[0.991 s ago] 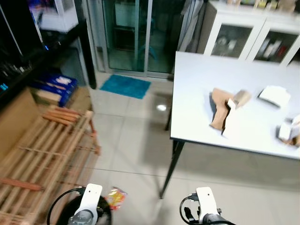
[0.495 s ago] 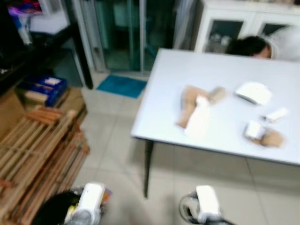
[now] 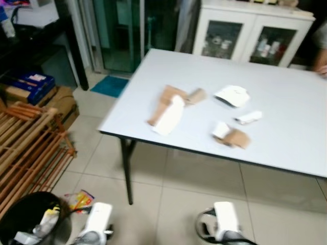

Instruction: Picking trash to rubbish bin

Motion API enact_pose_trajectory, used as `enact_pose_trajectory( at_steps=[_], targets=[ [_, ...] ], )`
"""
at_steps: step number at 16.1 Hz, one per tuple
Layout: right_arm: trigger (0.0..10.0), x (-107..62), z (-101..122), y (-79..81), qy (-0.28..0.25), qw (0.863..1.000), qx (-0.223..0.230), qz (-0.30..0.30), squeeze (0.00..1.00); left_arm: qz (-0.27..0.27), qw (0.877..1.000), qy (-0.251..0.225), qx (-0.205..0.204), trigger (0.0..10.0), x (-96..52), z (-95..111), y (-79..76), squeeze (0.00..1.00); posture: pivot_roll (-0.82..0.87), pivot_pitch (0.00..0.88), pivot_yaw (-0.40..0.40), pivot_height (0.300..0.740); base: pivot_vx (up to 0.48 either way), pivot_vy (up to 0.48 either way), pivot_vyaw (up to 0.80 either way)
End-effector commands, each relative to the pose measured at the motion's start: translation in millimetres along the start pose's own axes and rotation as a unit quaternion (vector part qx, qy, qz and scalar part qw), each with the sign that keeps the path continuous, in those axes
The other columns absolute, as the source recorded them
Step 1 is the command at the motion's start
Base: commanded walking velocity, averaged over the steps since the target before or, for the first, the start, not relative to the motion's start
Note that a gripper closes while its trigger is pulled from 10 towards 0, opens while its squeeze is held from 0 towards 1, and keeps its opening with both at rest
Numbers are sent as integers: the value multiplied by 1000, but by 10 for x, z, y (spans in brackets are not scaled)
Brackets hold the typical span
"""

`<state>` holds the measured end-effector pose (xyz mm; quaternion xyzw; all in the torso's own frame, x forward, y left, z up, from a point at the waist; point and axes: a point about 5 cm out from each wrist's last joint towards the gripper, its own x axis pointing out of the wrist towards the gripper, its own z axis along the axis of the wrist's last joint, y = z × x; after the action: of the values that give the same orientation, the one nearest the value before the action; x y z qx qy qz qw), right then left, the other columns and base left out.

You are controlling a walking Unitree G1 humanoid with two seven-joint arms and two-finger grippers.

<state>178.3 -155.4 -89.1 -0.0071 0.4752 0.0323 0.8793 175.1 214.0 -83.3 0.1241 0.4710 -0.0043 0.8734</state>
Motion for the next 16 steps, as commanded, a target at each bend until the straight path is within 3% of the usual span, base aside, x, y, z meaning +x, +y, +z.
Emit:
enact_pose_trajectory(
  at_steps=[1, 7, 11, 16],
  targets=[
    [10000, -8, 21, -116, -4, 1000, 4, -14, 0, -9, 1000, -5, -2, 10000, 8, 37, -78, 0, 44, 1, -11, 740, 0, -356, 0],
    [10000, -14, -10, -121, -1, 1000, 7, -18, 0, 2, 1000, -11, -14, 10000, 8, 51, -23, 0, 50, 5, -7, 740, 0, -52, 0],
    [10000, -14, -1, -137, -3, 1000, 9, -22, 0, 19, 999, -28, -18, 10000, 20, 167, 80, 0, 46, 0, 0, 740, 0, 0, 0],
    [10000, -11, 339, -269, -83, 996, 26, -36, 0, 59, 990, -121, -47, 10000, 21, 557, 154, 0, 21, 0, -33, 740, 0, 0, 0]
  ],
)
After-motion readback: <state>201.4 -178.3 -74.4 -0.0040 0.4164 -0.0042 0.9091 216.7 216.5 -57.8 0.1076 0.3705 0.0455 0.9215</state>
